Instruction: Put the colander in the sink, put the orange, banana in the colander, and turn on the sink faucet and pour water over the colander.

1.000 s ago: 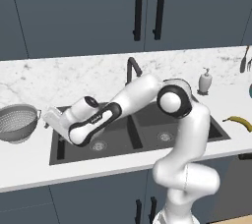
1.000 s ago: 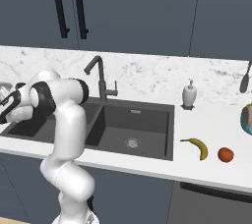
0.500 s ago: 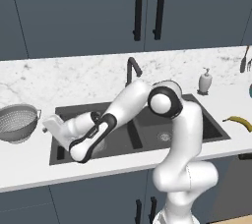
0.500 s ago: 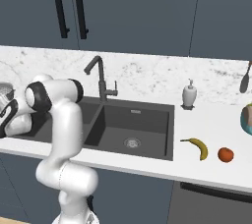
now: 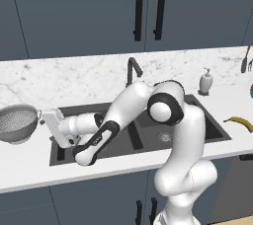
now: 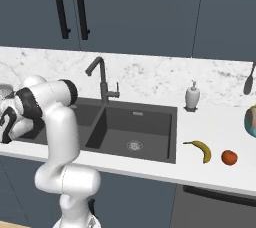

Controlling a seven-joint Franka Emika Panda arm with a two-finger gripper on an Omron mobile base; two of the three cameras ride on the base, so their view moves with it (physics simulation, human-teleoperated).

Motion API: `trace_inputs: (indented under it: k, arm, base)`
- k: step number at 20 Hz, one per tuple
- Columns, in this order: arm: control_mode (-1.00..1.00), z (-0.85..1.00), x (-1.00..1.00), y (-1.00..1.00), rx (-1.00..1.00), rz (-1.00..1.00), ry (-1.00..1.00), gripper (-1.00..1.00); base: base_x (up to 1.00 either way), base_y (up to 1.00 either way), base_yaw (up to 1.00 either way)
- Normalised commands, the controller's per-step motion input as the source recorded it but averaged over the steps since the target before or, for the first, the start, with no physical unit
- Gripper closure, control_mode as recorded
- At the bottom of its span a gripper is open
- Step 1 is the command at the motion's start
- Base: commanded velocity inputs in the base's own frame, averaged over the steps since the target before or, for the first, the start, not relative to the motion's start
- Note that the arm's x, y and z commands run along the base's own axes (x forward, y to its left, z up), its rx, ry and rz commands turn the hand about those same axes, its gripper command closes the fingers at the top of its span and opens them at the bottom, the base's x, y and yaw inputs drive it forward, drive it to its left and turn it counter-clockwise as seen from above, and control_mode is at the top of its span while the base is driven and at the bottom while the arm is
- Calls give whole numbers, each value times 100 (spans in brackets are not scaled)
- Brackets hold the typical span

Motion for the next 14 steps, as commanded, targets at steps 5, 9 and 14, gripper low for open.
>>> trace_inputs:
  k: [5, 9, 14]
  arm:
    - [-100, 4, 50, 22, 1, 0, 1, -100]
    - [-100, 0, 42, 29, -1, 0, 1, -100]
    - [-100, 0, 27, 30, -6, 0, 3, -100]
  base:
    - [0, 0, 0]
    - [0, 0, 0]
    - [0, 0, 0]
